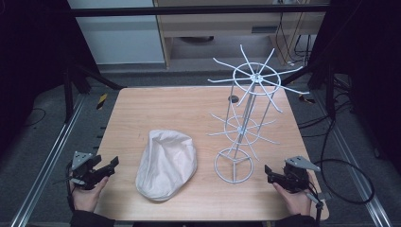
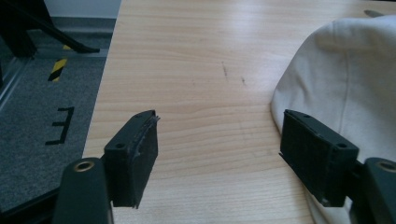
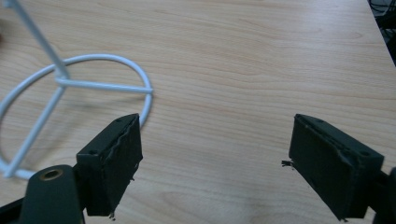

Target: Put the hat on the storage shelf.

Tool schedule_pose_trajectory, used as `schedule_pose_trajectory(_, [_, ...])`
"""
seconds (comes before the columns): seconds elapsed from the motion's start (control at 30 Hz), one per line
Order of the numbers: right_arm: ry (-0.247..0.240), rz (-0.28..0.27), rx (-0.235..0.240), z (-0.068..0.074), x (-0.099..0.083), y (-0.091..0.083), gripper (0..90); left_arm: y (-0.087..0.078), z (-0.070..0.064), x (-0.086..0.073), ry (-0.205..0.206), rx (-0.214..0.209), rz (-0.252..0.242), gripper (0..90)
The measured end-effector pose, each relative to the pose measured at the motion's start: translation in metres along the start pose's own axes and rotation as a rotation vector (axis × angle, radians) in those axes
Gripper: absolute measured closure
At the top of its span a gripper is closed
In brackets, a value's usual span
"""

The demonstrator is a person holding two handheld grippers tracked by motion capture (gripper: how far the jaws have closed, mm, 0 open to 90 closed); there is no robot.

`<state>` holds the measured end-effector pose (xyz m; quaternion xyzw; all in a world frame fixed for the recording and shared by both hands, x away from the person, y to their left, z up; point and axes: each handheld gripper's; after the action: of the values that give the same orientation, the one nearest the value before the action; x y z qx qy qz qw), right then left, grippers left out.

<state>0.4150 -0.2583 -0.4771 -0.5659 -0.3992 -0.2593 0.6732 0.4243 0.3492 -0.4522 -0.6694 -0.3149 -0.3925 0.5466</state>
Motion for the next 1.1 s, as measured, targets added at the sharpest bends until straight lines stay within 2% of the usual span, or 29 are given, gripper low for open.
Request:
schedule_pose_trajectory(0.07, [0.001, -0.01, 0.008, 0.002, -0.001, -0.005, 19.6, -0.005, -0.006, 0.003, 0.02, -0.018, 0.003, 31.8])
schedule_pose_trajectory(0.17, [0.002, -0.016, 0.006, 0.003, -0.002, -0.009, 21.7, -0.007, -0.011, 0.004, 0.02, -0.04, 0.016, 38.6])
schedule_pose_trajectory(0.4, [0.002, 0.003, 0.012, 0.003, -0.003, -0.009, 25.7, -0.013, -0.027, 0.006, 0.044, -0.093, 0.039, 57.4])
schedule_pose_trajectory(0.7, [-0.013, 0.009, 0.018, 0.005, -0.003, -0.009, 29.6, -0.012, -0.048, 0.005, 0.121, -0.176, 0.104, 81.3])
schedule_pose_trajectory(0.87, [-0.01, 0.013, 0.025, 0.005, -0.003, -0.009, 30.8, -0.008, -0.056, 0.001, 0.148, -0.221, 0.146, 87.7])
schedule_pose_trajectory(1.1, [-0.021, 0.016, 0.027, 0.006, -0.003, -0.008, 31.0, -0.002, -0.071, -0.004, 0.208, -0.27, 0.2, 89.0])
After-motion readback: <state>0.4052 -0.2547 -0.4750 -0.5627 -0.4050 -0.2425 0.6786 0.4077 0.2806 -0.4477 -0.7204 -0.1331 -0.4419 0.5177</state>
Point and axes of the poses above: each handheld gripper's, and its own axes: y roughly forward along the jaws, x roughly out of its top, z roughly to its left, and after that the axes turned 1 degree about -z, right-handed
